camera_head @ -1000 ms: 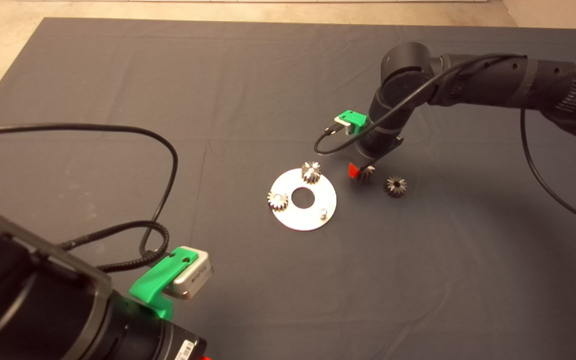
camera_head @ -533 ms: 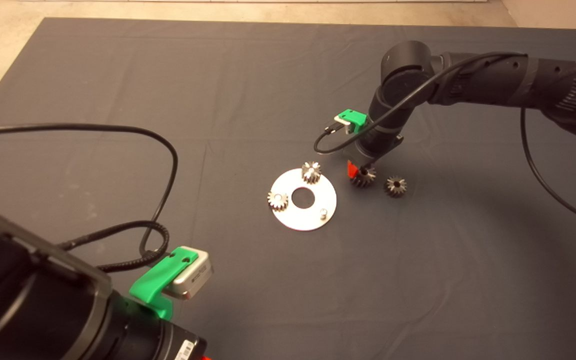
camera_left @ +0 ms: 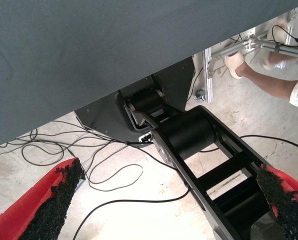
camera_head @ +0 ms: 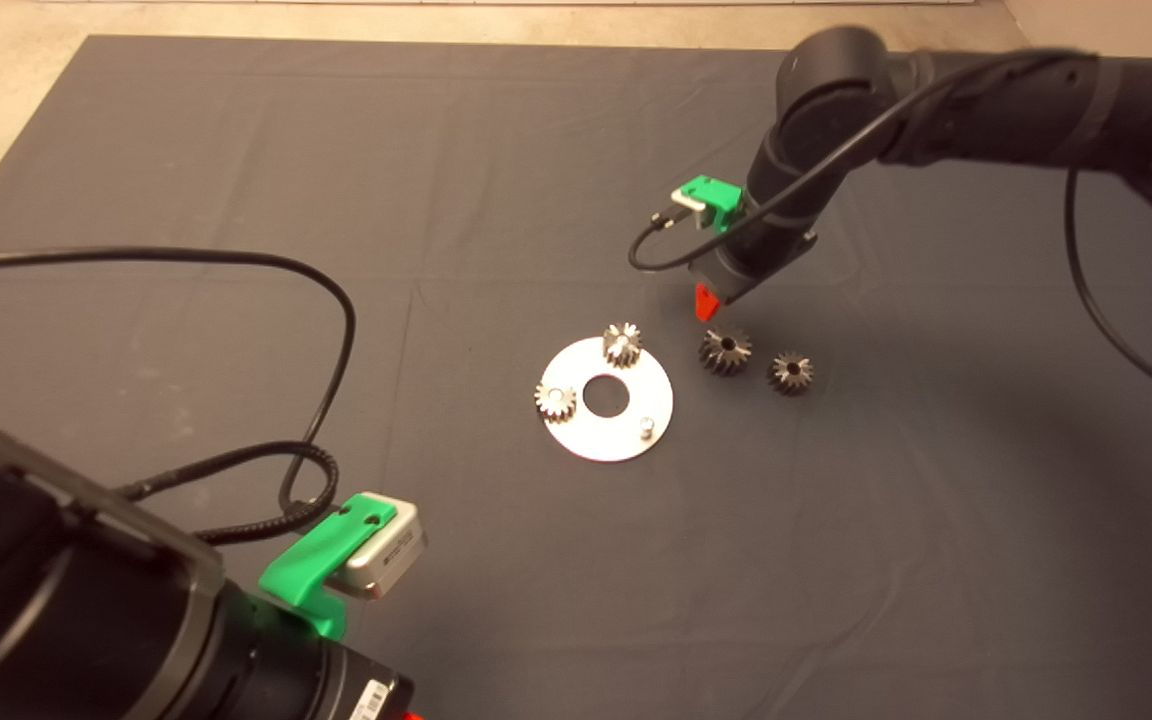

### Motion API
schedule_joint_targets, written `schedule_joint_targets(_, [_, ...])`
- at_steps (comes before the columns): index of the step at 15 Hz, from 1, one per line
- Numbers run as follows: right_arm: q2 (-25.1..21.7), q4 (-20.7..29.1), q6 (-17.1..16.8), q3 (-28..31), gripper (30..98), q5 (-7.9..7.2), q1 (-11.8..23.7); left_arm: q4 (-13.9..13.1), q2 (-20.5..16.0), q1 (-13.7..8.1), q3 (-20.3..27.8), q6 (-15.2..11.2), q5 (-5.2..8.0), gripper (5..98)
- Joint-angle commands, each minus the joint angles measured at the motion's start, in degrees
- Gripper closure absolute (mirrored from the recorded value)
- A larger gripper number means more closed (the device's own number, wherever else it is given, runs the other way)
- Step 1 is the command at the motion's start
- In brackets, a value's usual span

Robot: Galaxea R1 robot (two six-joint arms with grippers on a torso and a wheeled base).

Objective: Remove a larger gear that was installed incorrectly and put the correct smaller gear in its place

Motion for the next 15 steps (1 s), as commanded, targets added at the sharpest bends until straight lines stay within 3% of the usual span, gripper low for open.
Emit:
schedule_joint_targets(1, [-3.3, 1.6, 4.0, 12.0, 60.8, -7.52, 2.7, -0.3, -0.2, -0.6, 0.9, -0.3, -0.18, 12.7])
schedule_joint_targets(6, [-8.8, 1.3, 4.5, 12.8, 55.6, -7.52, 2.7, -0.4, -0.3, -0.5, 1.0, -0.3, 0.43, 12.7])
schedule_joint_targets(8, [-10.4, 1.0, 4.4, 13.1, 55.6, -7.22, 2.7, -0.4, -0.1, -0.5, 0.9, -1.1, 1.51, 12.7])
schedule_joint_targets(11, [-11.9, -1.5, 4.1, 13.9, 55.6, -1.10, 2.7, -0.3, -0.3, -0.5, 0.7, -1.3, 1.49, 12.7])
schedule_joint_targets(13, [-17.6, -5.1, 4.2, 19.3, 55.6, 6.14, 2.6, -0.4, -0.4, -0.5, 0.9, -1.5, 1.58, 12.7])
schedule_joint_targets(15, [-22.0, -7.0, 4.2, 22.4, 55.6, 15.29, 2.4, -0.4, -0.3, -0.4, 0.9, -2.2, 1.75, 12.7])
